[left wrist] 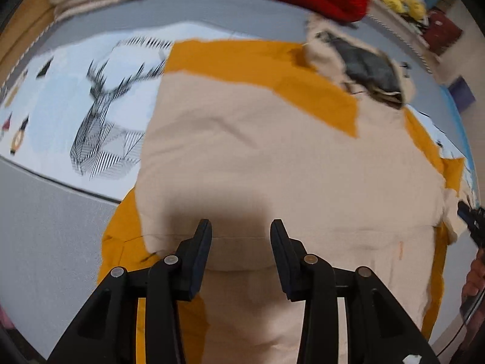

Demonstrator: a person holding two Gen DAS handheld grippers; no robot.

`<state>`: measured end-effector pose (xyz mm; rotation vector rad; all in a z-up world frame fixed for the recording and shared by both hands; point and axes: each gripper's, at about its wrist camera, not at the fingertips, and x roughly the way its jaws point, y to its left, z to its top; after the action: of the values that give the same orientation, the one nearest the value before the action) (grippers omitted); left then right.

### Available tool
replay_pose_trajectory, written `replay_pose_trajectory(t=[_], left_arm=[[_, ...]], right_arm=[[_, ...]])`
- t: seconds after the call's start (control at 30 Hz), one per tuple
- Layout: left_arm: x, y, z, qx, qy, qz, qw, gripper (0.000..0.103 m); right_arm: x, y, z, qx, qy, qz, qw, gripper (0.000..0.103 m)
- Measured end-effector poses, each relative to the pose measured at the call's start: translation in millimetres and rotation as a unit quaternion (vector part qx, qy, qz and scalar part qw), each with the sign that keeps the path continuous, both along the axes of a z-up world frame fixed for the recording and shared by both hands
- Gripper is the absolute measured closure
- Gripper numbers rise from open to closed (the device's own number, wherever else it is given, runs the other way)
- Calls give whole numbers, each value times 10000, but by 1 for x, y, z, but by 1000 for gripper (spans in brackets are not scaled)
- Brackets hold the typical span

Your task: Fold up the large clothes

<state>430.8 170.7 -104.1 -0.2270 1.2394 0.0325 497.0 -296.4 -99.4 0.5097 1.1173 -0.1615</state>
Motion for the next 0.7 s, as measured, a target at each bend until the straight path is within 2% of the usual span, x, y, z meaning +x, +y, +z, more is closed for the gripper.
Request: replay_pose_trajectory(t=[0.17, 0.43, 0.57, 0.7], left_arm=[[-1, -45, 15, 50, -343, -299, 9990, 66], [-12, -88, 29, 135, -702, -842, 9939, 66], [-11, -91, 29, 47, -705, -829, 9941, 66], [-9, -93, 26, 54, -673, -823, 9943, 66]], right_arm=[[-12, -12, 32, -282, -550, 79, 9981, 79], [-32, -42, 51, -432, -790, 112, 9959, 79], [-38, -87, 57, -405, -941, -50, 9947, 79], [-44, -161, 57, -496, -1051, -606, 9914, 79]])
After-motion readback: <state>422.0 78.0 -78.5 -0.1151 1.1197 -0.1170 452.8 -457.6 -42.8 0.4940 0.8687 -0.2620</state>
